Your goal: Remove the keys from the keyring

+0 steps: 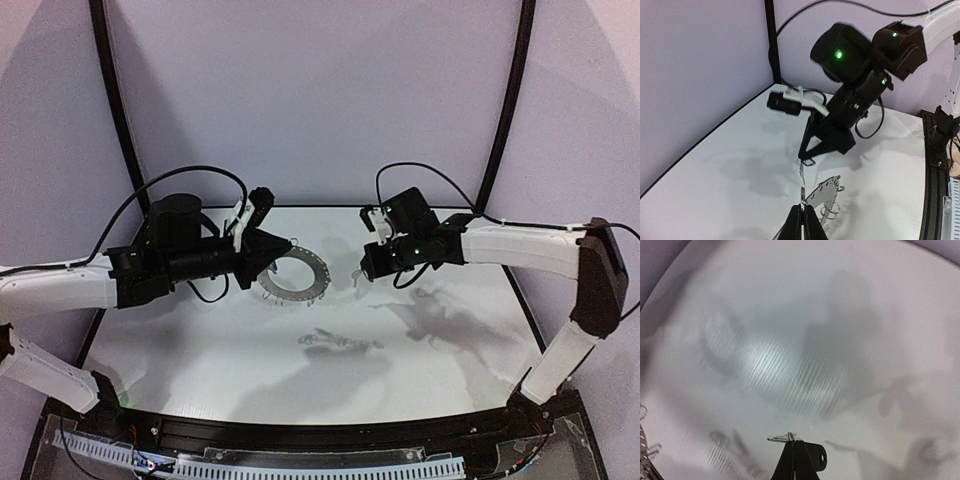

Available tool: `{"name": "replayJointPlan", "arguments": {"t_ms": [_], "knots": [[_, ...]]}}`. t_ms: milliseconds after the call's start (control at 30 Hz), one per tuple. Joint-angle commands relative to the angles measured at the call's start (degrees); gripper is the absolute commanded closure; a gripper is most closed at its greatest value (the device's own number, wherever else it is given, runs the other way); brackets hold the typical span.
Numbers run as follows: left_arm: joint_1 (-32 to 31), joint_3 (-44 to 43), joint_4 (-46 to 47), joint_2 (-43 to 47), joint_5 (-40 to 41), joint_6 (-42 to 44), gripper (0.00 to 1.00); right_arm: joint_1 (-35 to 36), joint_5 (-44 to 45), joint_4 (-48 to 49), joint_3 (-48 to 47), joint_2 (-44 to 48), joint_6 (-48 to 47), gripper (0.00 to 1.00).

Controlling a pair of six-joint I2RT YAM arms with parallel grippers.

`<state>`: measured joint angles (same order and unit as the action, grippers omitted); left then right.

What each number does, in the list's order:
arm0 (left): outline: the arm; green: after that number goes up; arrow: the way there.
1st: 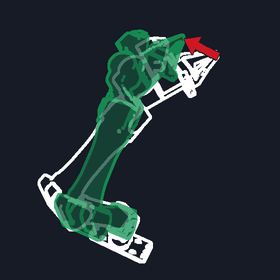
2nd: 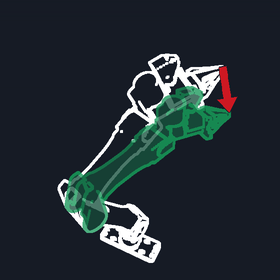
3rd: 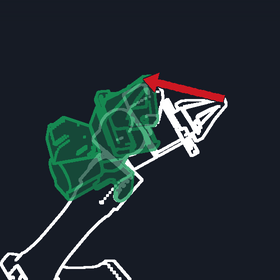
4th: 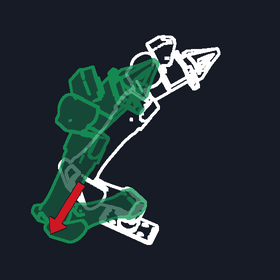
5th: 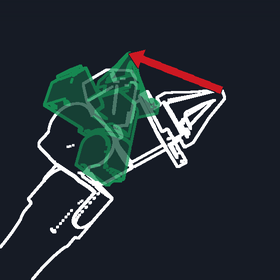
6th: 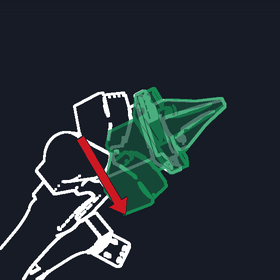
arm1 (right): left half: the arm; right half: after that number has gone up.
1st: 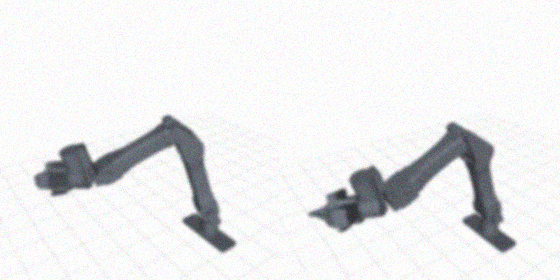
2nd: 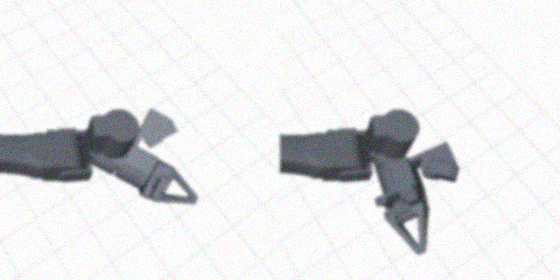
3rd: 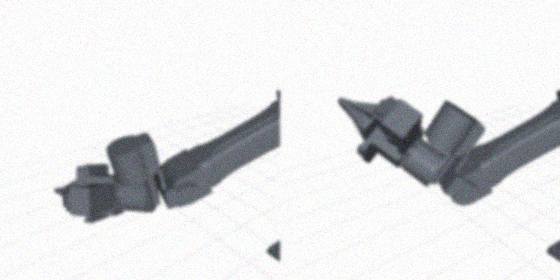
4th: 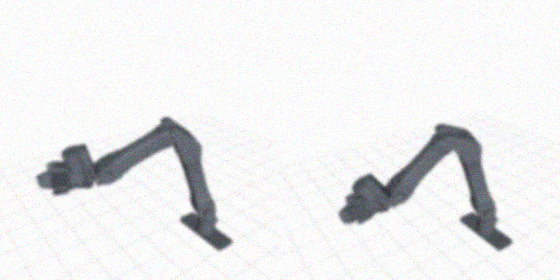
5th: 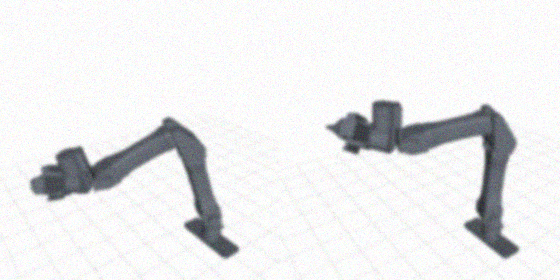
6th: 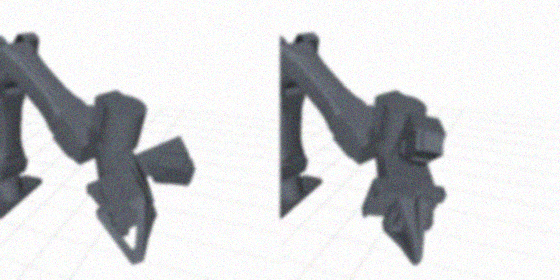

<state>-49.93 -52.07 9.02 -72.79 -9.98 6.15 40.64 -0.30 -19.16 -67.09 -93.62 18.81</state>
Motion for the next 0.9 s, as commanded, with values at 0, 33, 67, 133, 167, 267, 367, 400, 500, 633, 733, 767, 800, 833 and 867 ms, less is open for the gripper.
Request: {"name": "replayJointPlan", "arguments": {"t_ms": [0,33,67,133,167,267,367,400,500,633,733,767,800,833,867], "knots": [[0.0,0.5,2.3,3.1,1.6,-1.0,0.99,-1.9,-6.6,-3.7,0.8,-5.1,12.4,1.0],[0.0,0.5,2.2,3.1,1.6,-1.0,0.99,-2.0,-6.4,-3.7,0.7,-5.5,12.4,0.98],[0.0,0.6,2.1,3.1,1.6,-1.1,0.99,-2.0,-5.5,-4.1,0.5,-5.5,12.3,0.9],[0.1,0.9,1.9,3.5,1.0,-1.2,0.99,-2.0,-3.1,-4.6,0.3,-4.4,11.3,0.7],[0.0,0.9,1.9,3.7,0.8,-1.2,0.99,-2.0,-2.7,-4.3,0.4,-3.6,10.8,0.64],[0.0,1.1,1.9,3.9,0.9,-1.2,0.99,-2.0,-3.1,-3.1,0.7,-0.8,8.3,0.45],[0.0,1.5,2.8,4.4,0.9,-1.5,0.99,-1.9,-10.9,5.6,5.6,6.3,1.5,0.02],[0.0,1.8,3.0,4.6,0.3,-1.5,0.99,-1.8,-13.5,9.5,7.7,8.9,-0.8,0.02],[0.0,2.2,3.3,5.0,-1.2,-1.4,0.99,-1.6,-25.1,18.6,11.9,14.4,-8.2,0.02],[0.0,1.6,2.6,5.0,-1.3,-2.0,0.99,0.3,-37.7,19.5,6.8,14.8,-12.4,0.04],[0.0,1.6,3.2,4.7,-1.1,-2.7,0.99,3.0,-36.9,19.3,3.5,12.9,-16.3,0.02],[0.0,1.6,3.4,4.6,-0.9,-3.0,0.99,3.4,-36.6,19.4,2.8,12.4,-16.7,0.02],[0.0,1.6,3.7,4.4,-0.5,-3.3,0.99,4.1,-36.5,18.7,1.7,11.1,-17.4,0.03],[0.1,1.6,3.9,4.3,0.1,-3.4,0.99,4.6,-35.9,17.8,0.3,10.2,-17.9,0.03],[0.0,1.4,4.0,4.2,0.1,-3.7,0.99,5.3,-34.3,17.0,-0.7,9.4,-18.4,0.04]]}}
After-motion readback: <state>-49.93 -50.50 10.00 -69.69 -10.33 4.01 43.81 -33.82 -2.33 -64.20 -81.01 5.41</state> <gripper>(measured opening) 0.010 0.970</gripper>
